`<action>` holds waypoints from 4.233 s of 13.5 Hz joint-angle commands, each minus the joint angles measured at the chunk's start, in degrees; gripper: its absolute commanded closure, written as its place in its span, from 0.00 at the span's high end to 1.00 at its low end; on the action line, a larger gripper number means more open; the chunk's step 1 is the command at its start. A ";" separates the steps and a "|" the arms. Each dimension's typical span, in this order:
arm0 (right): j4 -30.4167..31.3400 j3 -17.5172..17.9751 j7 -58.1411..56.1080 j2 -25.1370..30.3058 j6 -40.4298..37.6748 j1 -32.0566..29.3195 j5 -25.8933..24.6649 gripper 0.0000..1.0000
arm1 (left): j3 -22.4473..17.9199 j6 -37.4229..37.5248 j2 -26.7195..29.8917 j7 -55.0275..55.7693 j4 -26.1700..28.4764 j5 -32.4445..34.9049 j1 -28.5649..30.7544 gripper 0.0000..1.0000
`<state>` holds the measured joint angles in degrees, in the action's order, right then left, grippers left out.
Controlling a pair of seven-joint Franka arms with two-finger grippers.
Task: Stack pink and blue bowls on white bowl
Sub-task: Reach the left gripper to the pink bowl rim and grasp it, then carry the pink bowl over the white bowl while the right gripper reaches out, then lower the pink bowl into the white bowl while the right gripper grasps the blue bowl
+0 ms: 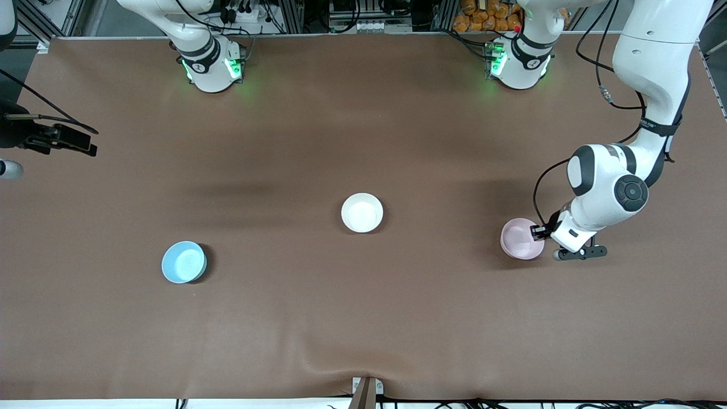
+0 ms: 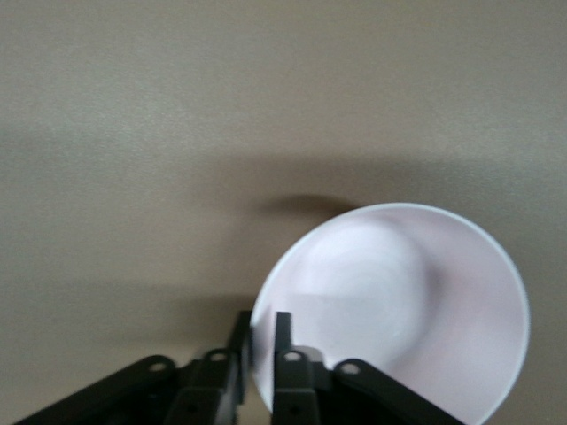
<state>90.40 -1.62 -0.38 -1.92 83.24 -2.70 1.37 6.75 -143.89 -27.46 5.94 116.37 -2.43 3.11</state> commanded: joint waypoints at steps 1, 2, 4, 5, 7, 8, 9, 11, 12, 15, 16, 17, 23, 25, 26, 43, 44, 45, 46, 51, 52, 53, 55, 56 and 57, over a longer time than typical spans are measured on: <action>0.48 -0.40 0.82 0.51 0.34 0.42 0.74 1.00 | 1.24 -0.52 5.81 0.83 4.20 -1.17 -0.56 0.00; 0.48 -0.40 0.82 0.51 0.34 0.33 0.74 1.00 | 2.47 0.00 9.50 1.27 6.05 -1.26 -0.65 0.00; 0.48 -0.40 0.82 0.51 0.34 0.33 0.65 1.00 | 5.19 4.81 15.65 3.63 7.21 -1.17 -0.56 0.00; 0.48 -0.40 0.82 0.51 0.34 0.42 0.74 1.00 | 6.94 9.19 17.86 4.60 6.51 -1.17 -0.56 0.00; 0.48 -0.40 0.91 0.43 0.87 0.50 0.74 1.00 | 10.81 13.79 20.77 6.62 5.10 -1.17 -0.48 0.00; 0.56 -0.40 0.91 0.34 0.87 0.50 0.65 1.00 | 13.26 14.85 20.87 8.46 4.23 -1.26 -0.48 0.00; 0.56 -0.40 0.91 0.34 0.61 0.42 0.74 1.00 | 15.99 15.73 20.70 11.35 2.91 -1.26 -0.56 0.00; 0.56 -0.40 0.82 0.34 0.69 0.42 0.74 1.00 | 21.70 16.27 19.12 17.76 -0.25 -1.26 -0.91 0.00; 0.56 -0.40 0.91 0.25 0.87 0.59 0.74 1.00 | 24.16 16.18 17.64 20.49 -2.44 -1.26 -1.26 0.00; 1.70 -0.49 0.91 -0.80 2.18 0.33 0.65 1.00 | 25.42 16.18 9.21 26.21 -10.96 -1.17 -6.08 0.00; 3.36 -0.49 0.91 -0.89 4.63 0.07 0.56 1.00 | 25.42 16.18 6.40 29.19 -14.12 -1.08 -8.36 0.00; 5.03 -0.49 0.91 -0.89 7.09 -0.54 0.56 1.00 | 25.33 16.18 3.59 31.83 -16.76 -0.65 -9.95 0.00; 5.66 -0.58 0.91 -7.12 17.02 -2.92 0.56 1.00 | 24.98 13.47 -6.80 32.82 -21.80 1.20 -13.84 0.00; 5.84 -0.58 0.91 -10.02 20.28 -2.84 0.47 1.00 | 24.98 9.26 -9.44 32.82 -21.71 2.43 -14.10 0.00; 5.92 -0.49 0.91 -11.60 21.95 -3.01 0.47 1.00 | 24.98 8.37 -10.23 32.82 -21.71 2.52 -14.62 0.00; 15.32 -0.49 9.96 -27.60 51.65 2.88 -0.23 1.00 | 23.05 4.49 -15.43 33.62 -21.09 7.35 -16.38 0.00; 15.24 -0.49 10.05 -28.65 52.37 2.62 -0.23 1.00 | 22.43 4.49 -15.34 33.62 -21.18 7.62 -17.08 0.00; 15.24 -0.49 10.05 -29.36 53.16 2.01 -0.23 1.00 | 21.82 4.49 -15.34 33.62 -21.35 7.53 -17.61 0.00; 15.24 -0.49 10.05 -30.15 53.77 1.48 -0.23 1.00 | 21.55 4.49 -15.34 33.79 -21.53 7.44 -17.79 0.42; 15.42 -0.40 10.49 -33.15 55.98 0.51 0.38 0.57 | 21.46 5.54 -7.99 34.32 -21.45 7.53 -14.73 1.00; 15.42 -0.40 10.58 -33.50 56.06 0.33 0.56 0.26 | 21.55 8.77 -4.22 33.97 -21.71 7.62 -11.84 1.00; 15.42 -0.32 10.92 -33.67 56.07 0.33 0.74 0.06 | 21.55 11.76 -1.83 33.62 -22.23 7.70 -9.64 1.00; 15.42 -0.32 11.02 -33.59 55.98 0.15 3.18 0.00 | 21.99 18.25 2.65 32.65 -23.64 7.71 -5.85 1.00; 15.42 -0.32 11.02 -33.50 55.98 0.07 3.72 0.00 | 21.82 21.60 5.11 32.56 -24.08 7.62 -4.45 1.00; 15.42 -0.32 10.93 -33.33 55.98 -0.02 3.73 0.00 | 22.07 24.33 7.66 32.56 -24.17 7.36 -2.52 1.00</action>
<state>105.76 -2.70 10.44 -35.51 138.76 -1.73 4.04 28.35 -124.08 -24.76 37.78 91.08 3.84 -1.55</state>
